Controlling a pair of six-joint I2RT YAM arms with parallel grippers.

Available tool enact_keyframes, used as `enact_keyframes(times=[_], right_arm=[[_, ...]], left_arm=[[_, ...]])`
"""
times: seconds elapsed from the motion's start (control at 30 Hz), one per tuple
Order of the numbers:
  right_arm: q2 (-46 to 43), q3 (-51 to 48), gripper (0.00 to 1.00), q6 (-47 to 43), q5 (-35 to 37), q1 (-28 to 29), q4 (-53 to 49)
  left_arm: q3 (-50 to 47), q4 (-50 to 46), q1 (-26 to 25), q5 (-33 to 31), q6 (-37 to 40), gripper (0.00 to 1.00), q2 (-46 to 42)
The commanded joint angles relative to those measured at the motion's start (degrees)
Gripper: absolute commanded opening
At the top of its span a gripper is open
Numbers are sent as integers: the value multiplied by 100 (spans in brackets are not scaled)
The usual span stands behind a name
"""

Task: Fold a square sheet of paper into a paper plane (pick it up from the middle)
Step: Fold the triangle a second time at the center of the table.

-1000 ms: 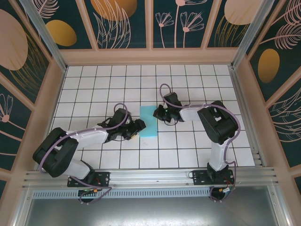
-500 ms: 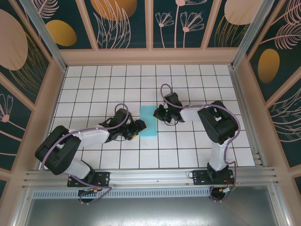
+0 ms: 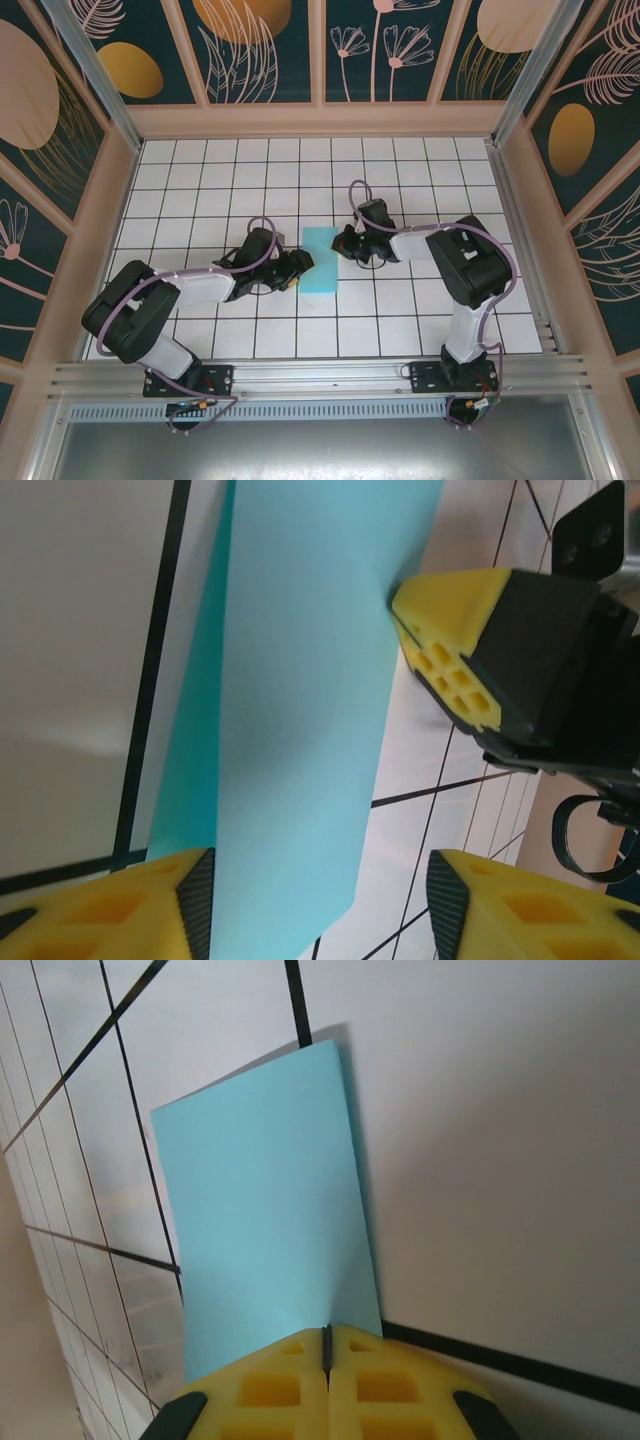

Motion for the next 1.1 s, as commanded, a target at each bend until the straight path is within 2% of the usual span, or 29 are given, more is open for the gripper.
enact_keyframes(times=[0.0,0.2,0.37,0.63,1.07], right_arm=[[-459,-53,4,-368,-388,-1,-40],[-660,-95,4,-621,-529,96,-298],[-509,-178,4,-690,-555,439,-516],[-70,-172,4,-807,-443,606,-914],[61,-146,3,-765,-369,597,-1124]], left_arm=[[-79,403,42,140,2,56,96],[-88,437,46,264,60,54,140],[-102,409,43,338,92,52,167],[-144,480,41,575,116,49,233],[21,1391,39,1237,-32,49,453]])
